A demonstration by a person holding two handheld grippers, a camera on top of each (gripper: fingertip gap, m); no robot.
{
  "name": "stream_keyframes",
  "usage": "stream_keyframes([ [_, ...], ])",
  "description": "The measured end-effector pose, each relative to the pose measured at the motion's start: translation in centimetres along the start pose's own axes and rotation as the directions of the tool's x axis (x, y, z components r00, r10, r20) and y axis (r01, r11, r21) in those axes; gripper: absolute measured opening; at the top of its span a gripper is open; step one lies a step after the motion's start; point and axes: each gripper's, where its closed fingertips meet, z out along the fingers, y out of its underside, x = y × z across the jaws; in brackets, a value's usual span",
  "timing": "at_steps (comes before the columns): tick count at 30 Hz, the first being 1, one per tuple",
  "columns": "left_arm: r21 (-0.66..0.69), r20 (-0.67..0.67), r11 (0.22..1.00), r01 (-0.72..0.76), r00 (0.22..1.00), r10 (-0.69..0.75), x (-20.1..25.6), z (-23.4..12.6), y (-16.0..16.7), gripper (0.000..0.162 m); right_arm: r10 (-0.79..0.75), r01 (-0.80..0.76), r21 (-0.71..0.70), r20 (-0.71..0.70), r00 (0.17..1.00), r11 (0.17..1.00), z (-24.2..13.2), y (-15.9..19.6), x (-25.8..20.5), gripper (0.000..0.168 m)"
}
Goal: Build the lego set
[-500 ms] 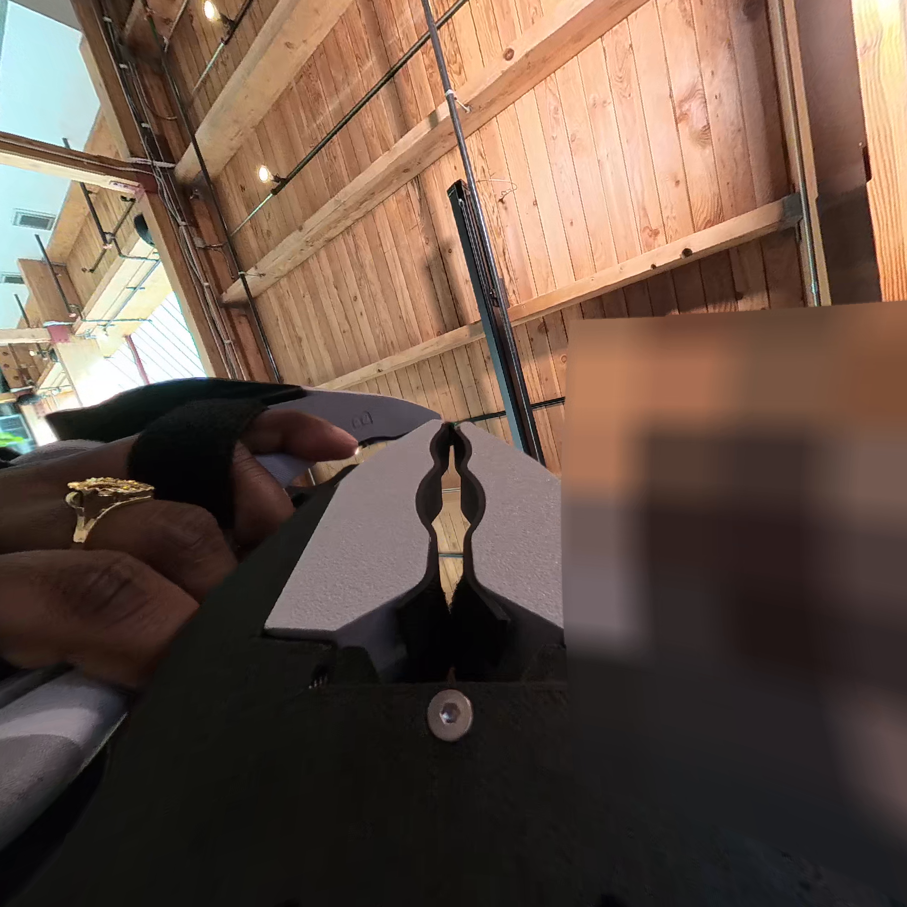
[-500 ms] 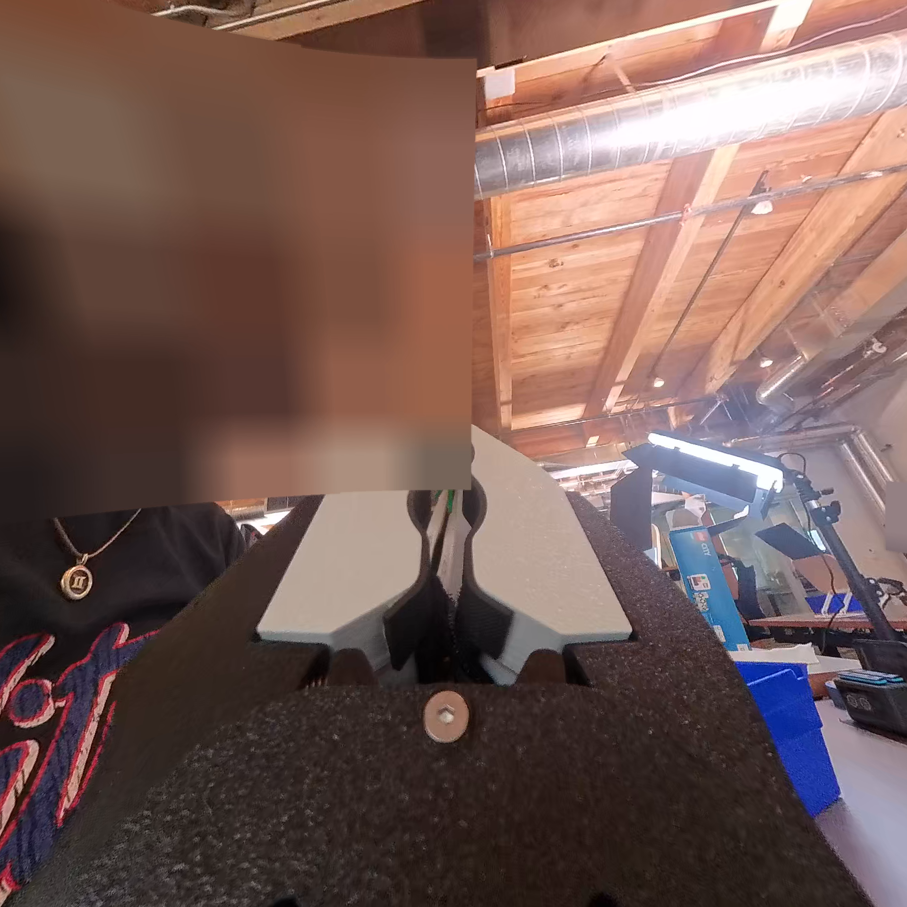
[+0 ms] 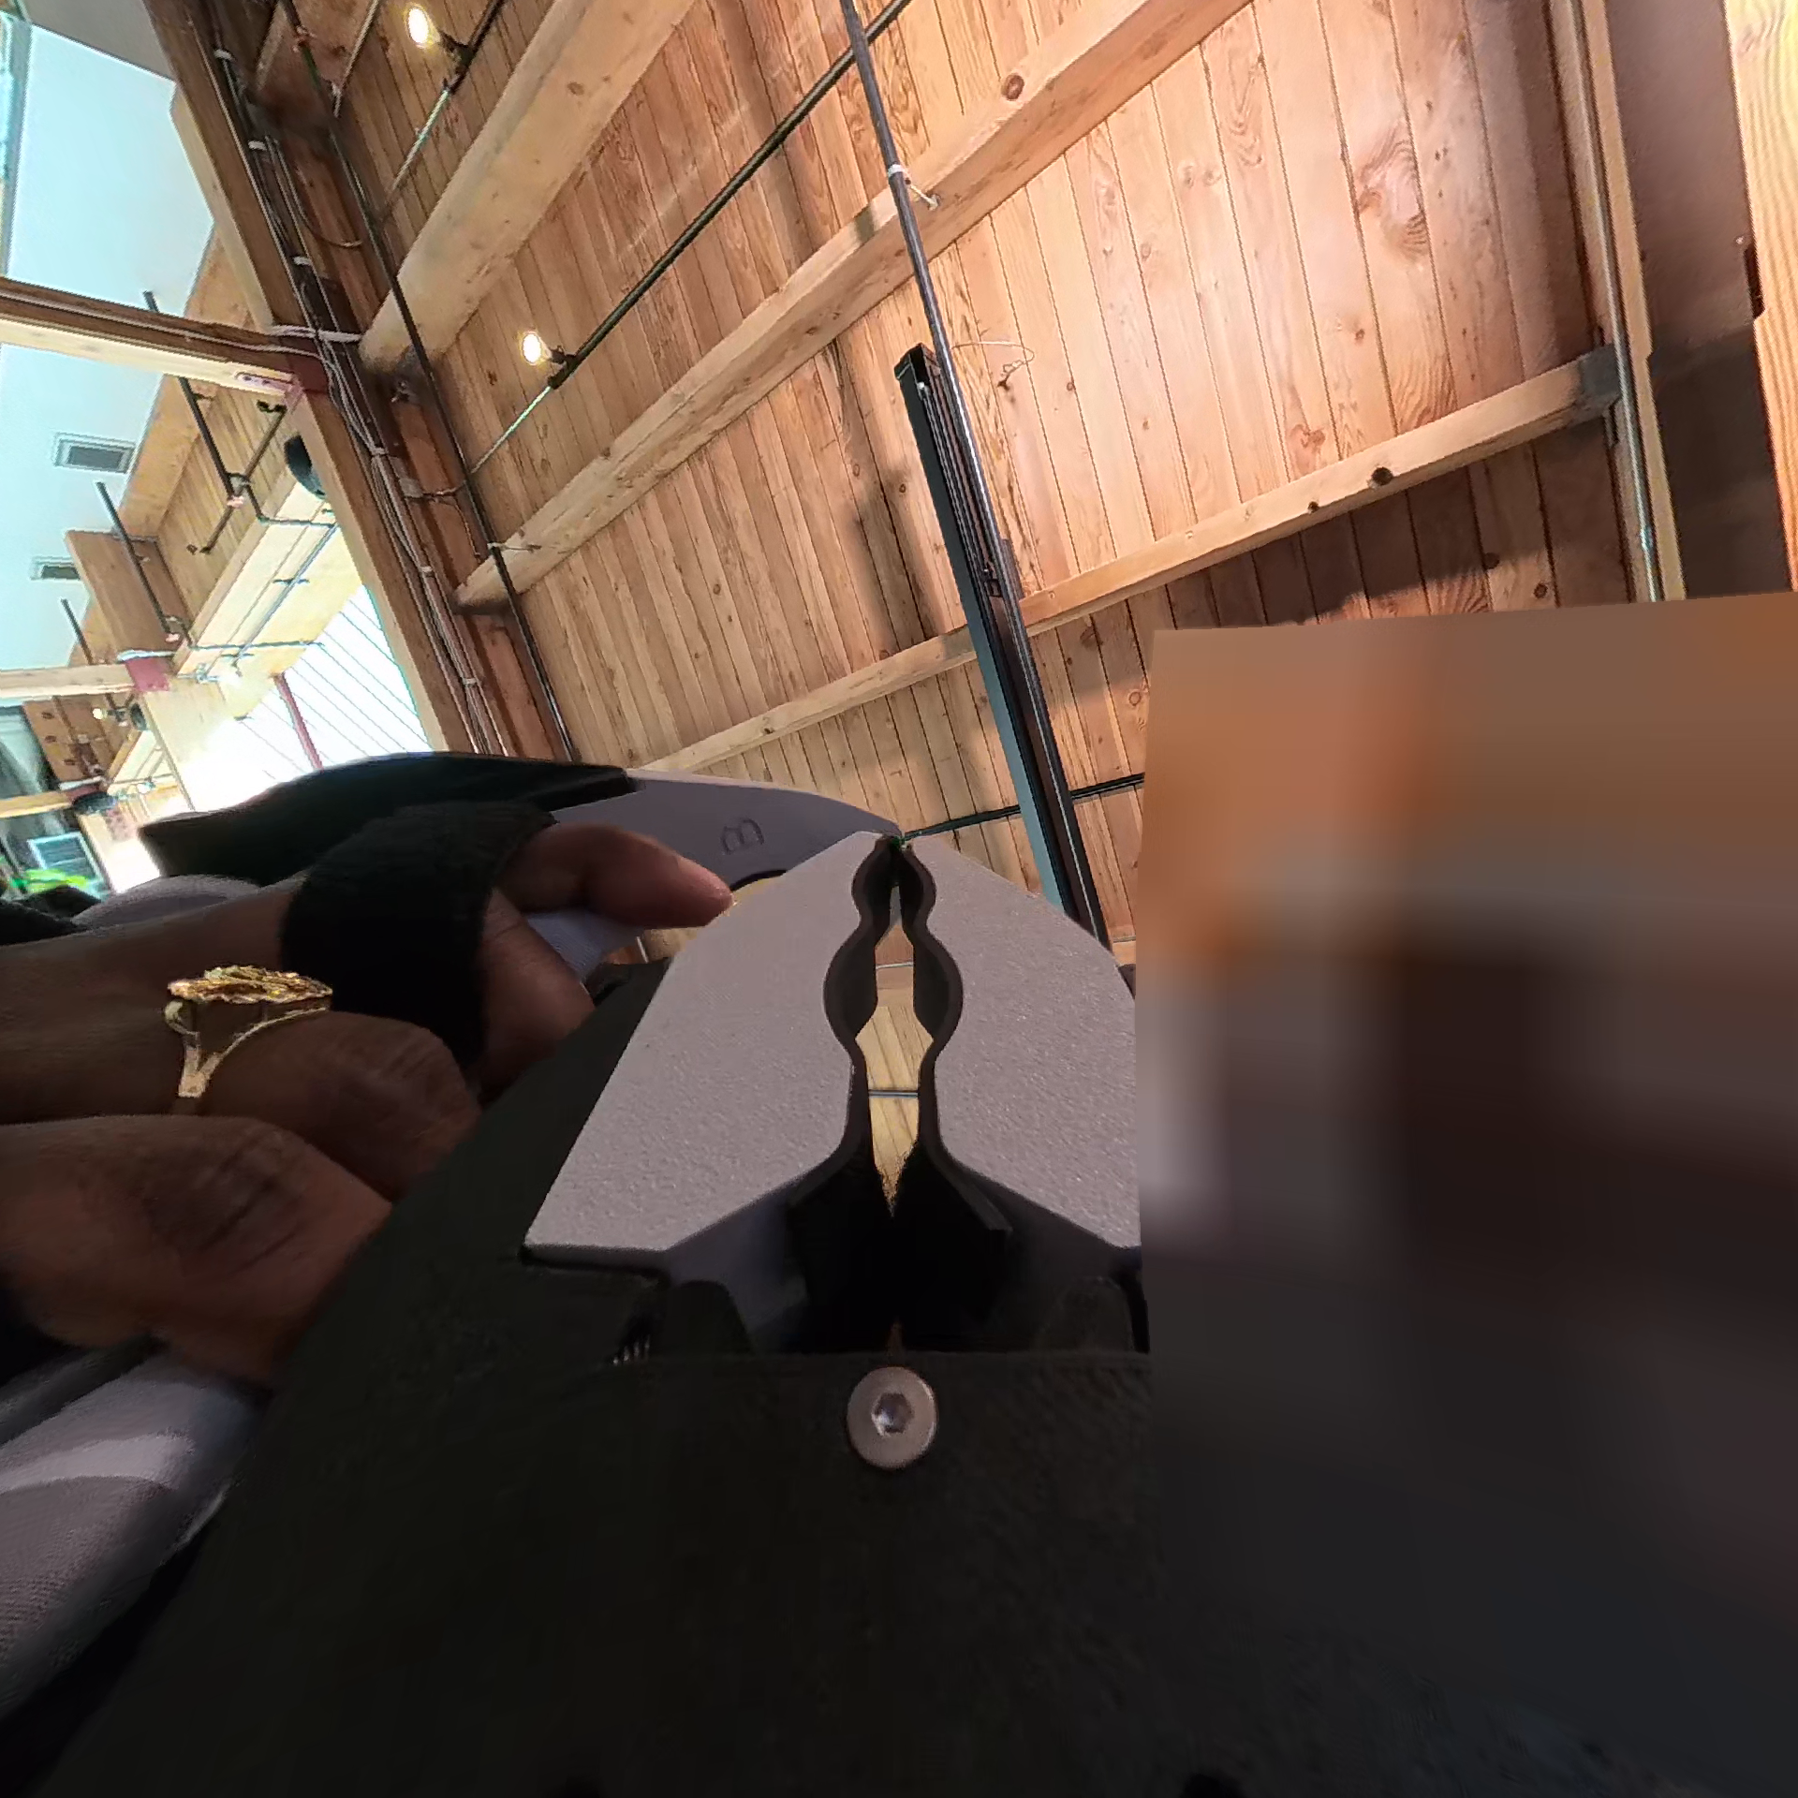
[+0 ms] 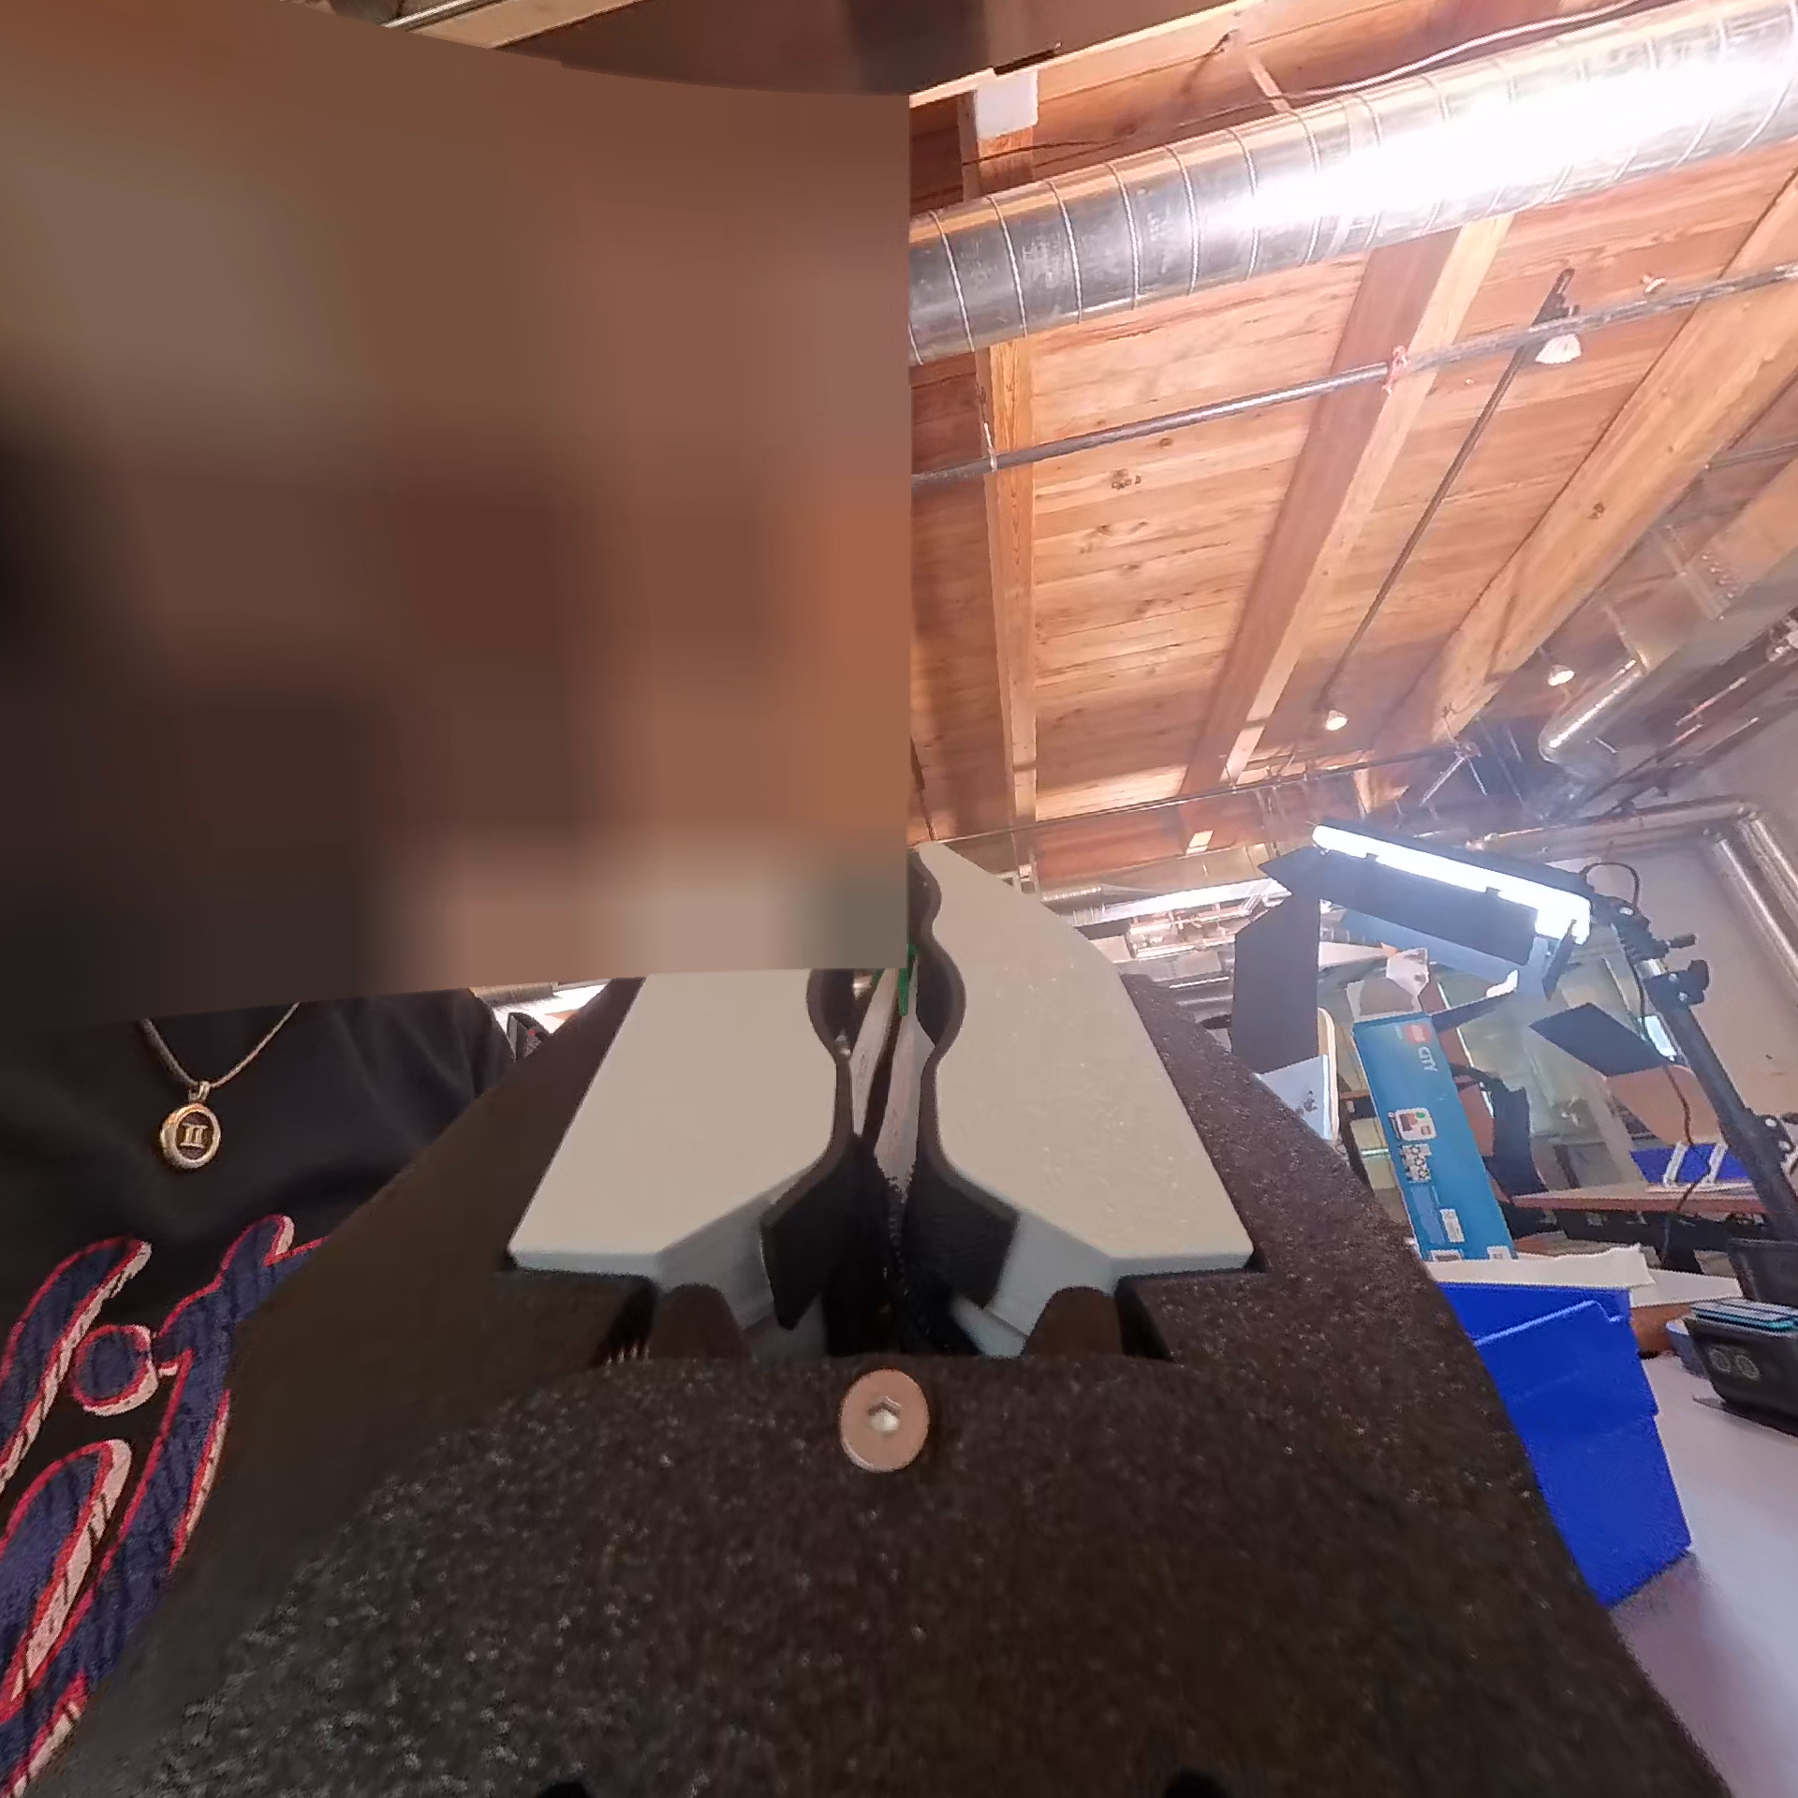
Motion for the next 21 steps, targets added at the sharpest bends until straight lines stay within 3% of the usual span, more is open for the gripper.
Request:
stream_keyframes([
  [15,0.022,0.021,1.000,-0.003,1.000,0.002,-0.32,-0.29,-0.46,0.001,0.026,-0.026,0.000,-0.034,0.999,1.000,-0.36,0.63,0.63,0.007],
  [21,0.023,0.027,0.999,-0.022,0.999,0.022,-0.18,-0.33,-0.36,0.001,-0.034,0.034,0.005,-0.049,0.998,0.999,-0.36,0.76,0.42,0.008],
])
